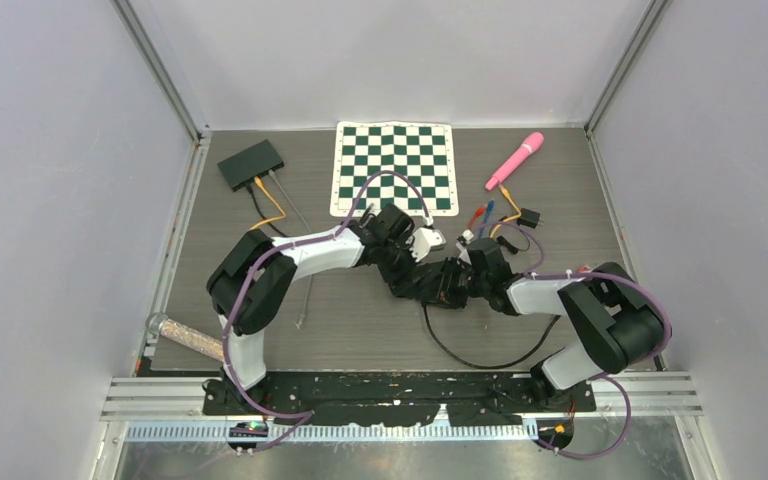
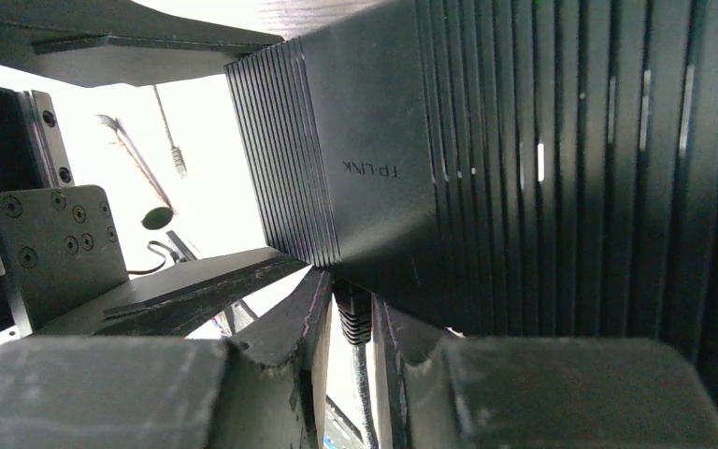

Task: Pull the plug from the switch port
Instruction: Pull the connector from the switch port.

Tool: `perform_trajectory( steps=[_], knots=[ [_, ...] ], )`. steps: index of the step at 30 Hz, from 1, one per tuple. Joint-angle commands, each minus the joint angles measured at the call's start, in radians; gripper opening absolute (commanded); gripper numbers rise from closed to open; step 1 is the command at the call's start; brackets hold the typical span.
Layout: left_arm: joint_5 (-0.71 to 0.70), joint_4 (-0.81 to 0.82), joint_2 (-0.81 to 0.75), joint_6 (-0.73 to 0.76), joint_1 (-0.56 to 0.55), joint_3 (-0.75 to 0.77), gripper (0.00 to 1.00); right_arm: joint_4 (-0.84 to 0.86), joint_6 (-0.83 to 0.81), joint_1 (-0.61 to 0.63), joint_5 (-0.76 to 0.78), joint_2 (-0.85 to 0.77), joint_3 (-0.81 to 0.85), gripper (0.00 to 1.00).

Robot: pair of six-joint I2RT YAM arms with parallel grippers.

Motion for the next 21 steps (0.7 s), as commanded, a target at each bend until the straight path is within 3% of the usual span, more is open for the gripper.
perform_trajectory(
  steps=[1, 5, 9, 11, 16, 21],
  knots=[
    [-0.069, -0.020, 0.010, -0.018, 0.005, 0.003, 0.41, -0.138, -0.071, 0.007, -0.041, -0.026, 0.014, 0.05],
    [-0.092, -0.025, 0.013, -0.020, 0.005, 0.007, 0.41, 0.062, 0.042, -0.004, -0.151, 0.000, -0.046, 0.05],
    [-0.098, -0.022, 0.009, -0.020, 0.006, 0.001, 0.41, -0.130, -0.013, -0.004, 0.024, -0.052, -0.022, 0.06],
    [-0.097, -0.017, 0.008, -0.020, 0.005, -0.005, 0.41, -0.188, -0.075, -0.003, 0.037, -0.089, 0.003, 0.05],
    [-0.113, -0.018, 0.018, -0.024, 0.005, 0.004, 0.40, 0.026, 0.020, -0.011, -0.180, -0.044, -0.015, 0.05],
    [-0.108, -0.015, 0.004, -0.018, 0.006, -0.007, 0.40, -0.189, -0.062, -0.008, 0.018, -0.103, 0.013, 0.05]
  ],
)
